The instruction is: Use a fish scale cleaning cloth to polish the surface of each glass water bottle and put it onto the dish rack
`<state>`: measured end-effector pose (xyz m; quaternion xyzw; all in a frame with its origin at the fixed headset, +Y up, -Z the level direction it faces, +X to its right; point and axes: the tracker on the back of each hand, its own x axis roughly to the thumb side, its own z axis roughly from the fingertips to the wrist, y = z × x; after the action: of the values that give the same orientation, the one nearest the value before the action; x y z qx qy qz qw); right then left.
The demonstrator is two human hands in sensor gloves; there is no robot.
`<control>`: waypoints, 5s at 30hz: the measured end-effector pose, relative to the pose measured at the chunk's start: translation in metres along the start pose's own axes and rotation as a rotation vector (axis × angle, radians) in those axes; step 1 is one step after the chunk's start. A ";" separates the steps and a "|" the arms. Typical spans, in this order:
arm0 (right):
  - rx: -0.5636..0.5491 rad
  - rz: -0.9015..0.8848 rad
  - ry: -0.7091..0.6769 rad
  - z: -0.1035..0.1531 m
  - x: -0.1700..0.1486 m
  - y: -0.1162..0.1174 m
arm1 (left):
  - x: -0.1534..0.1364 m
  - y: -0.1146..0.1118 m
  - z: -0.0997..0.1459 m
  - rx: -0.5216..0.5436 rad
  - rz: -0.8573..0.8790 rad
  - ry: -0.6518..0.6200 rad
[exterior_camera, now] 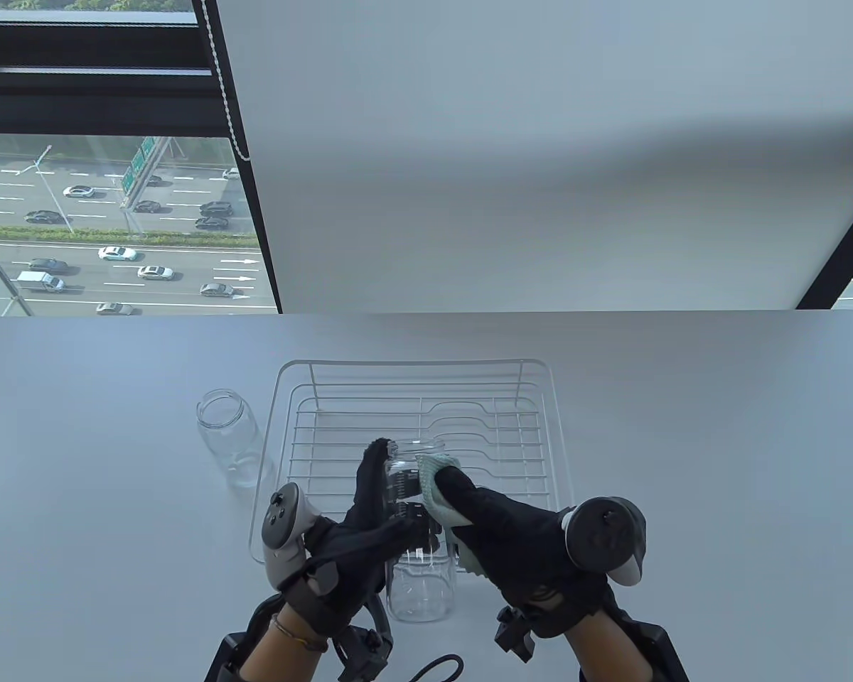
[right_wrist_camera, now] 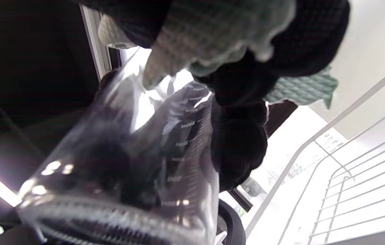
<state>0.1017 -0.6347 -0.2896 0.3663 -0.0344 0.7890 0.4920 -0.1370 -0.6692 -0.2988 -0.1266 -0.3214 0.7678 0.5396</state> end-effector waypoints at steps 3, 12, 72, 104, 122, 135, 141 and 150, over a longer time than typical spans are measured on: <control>0.402 -0.119 0.006 -0.005 0.000 0.007 | 0.004 0.008 0.001 0.092 0.020 -0.043; 0.008 -0.069 0.039 -0.002 -0.014 0.005 | -0.004 0.002 0.001 -0.017 0.011 0.026; 0.588 -0.238 0.034 -0.010 -0.008 0.021 | -0.003 0.013 0.007 0.126 0.034 -0.066; -0.003 -0.023 0.077 -0.001 -0.004 -0.003 | -0.010 -0.001 0.002 0.037 0.012 -0.035; 0.485 -0.232 0.079 -0.006 -0.007 0.007 | -0.010 0.010 0.005 0.193 0.092 -0.134; 0.235 -0.093 0.047 -0.006 -0.007 0.003 | -0.016 0.008 0.006 0.150 0.072 -0.078; 0.472 -0.217 0.067 -0.009 -0.010 0.009 | -0.014 0.011 0.005 0.158 0.081 -0.092; 0.600 -0.325 0.089 -0.006 -0.015 0.017 | -0.014 0.013 0.007 0.245 0.091 -0.098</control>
<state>0.0890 -0.6523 -0.2978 0.4609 0.2795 0.6905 0.4824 -0.1453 -0.6869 -0.3036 -0.0365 -0.2450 0.8304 0.4991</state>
